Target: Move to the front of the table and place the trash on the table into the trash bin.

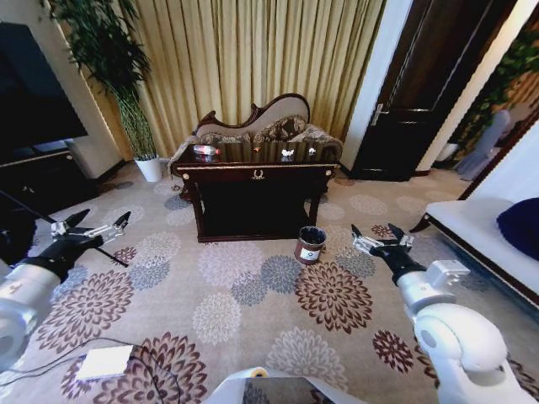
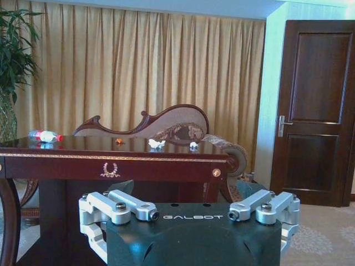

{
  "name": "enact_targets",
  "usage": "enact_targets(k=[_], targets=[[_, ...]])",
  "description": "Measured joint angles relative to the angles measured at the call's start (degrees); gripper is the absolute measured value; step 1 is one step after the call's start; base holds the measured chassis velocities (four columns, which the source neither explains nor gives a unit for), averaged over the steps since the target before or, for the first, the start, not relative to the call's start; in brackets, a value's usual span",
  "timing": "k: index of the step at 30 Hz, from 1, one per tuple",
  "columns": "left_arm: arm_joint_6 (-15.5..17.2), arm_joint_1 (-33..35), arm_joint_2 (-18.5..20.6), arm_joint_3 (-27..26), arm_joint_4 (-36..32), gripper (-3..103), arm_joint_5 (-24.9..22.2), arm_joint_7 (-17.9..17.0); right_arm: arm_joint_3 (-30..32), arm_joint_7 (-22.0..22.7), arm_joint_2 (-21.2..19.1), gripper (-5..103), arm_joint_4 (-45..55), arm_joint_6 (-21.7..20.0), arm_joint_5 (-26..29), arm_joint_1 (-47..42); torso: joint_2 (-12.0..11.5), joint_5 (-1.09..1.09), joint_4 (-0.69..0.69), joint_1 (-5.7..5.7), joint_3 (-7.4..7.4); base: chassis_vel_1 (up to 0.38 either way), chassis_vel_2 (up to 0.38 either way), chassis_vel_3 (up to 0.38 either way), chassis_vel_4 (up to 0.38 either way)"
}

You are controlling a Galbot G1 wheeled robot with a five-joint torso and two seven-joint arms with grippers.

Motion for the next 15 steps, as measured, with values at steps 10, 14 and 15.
enact_targets(k=[10,14,15], targets=[[-0.23,-0.05,-0.05,0.38,0.17,100,0.74,0.39,0.61,-3.06,0.54,100,-0.95,2.53,0.48,-0.32,0.0,0.0,0.0,0.0,0.0,0.0,0.0,0.0,0.0],[-0.42,-0.01,-0.05,0.38,0.25,100,0.84,0.44,0.65,-3.28,0.6,100,-1.06,2.73,0.46,-0.38,0.01,0.0,0.0,-0.01,0.0,0.0,0.0,0.0,0.0],[-0.46,-0.01,-0.05,0.38,0.28,100,0.87,0.45,0.65,-3.29,0.6,100,-1.06,2.74,0.46,-0.38,0.02,0.0,0.0,-0.01,-0.01,-0.04,0.062,0.044,-0.023]])
